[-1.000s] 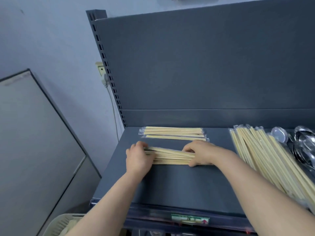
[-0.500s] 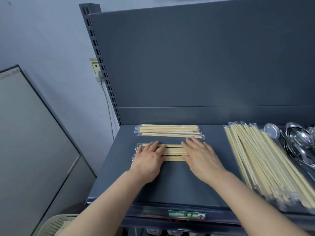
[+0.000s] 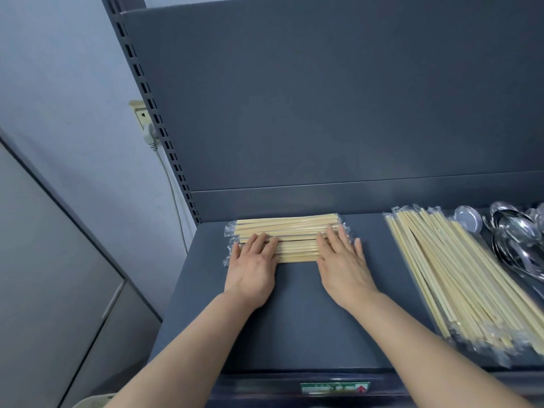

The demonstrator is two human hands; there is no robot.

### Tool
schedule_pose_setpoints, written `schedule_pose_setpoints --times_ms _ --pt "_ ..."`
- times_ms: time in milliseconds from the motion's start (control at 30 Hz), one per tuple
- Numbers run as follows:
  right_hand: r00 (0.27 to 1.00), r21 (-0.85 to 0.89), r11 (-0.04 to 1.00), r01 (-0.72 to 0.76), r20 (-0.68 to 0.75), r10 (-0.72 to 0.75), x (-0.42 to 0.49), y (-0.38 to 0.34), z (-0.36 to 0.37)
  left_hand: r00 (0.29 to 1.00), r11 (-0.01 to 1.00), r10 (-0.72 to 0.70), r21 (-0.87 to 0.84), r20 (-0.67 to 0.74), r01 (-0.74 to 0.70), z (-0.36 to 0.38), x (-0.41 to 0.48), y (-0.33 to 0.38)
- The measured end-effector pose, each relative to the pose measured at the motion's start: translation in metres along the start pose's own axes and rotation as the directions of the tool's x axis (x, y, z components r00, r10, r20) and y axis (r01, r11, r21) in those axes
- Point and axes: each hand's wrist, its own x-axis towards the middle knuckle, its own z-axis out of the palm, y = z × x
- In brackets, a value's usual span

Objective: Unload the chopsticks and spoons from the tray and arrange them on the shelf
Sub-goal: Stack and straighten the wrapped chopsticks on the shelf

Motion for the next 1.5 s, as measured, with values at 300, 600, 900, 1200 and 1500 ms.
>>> schedule_pose_setpoints --times_ms 300,600,900,1200,1500 --pt "0.992 0.025 0.992 -0.125 0.010 0.125 0.005 -0.005 0.002 1.000 0.999 0.006 -0.046 0.005 -0.005 0.002 0.011 -0.008" --pt "0.996 -0.012 1.000 -0.022 -0.088 0.021 -0.006 0.000 -0.016 0.969 0.986 0.145 -0.053 -0.202 -0.158 0.001 0.008 0.009" --pt "0.993 -0.016 0.998 -0.062 -0.106 0.059 -0.040 0.051 -0.043 0.962 0.952 0.219 -0.180 -0.164 -0.247 -0.002 0.020 0.079" --pt "0.945 -0.031 0.971 -0.238 -0.238 0.224 -0.082 0.141 -0.078 0.994 0.892 0.102 -0.446 0.044 -0.072 -0.006 0.036 0.191" --pt "0.962 0.101 0.981 -0.163 -0.203 0.181 -0.096 0.191 -0.078 0.935 0.749 -0.171 -0.576 0.310 0.327 -0.004 0.059 0.265"
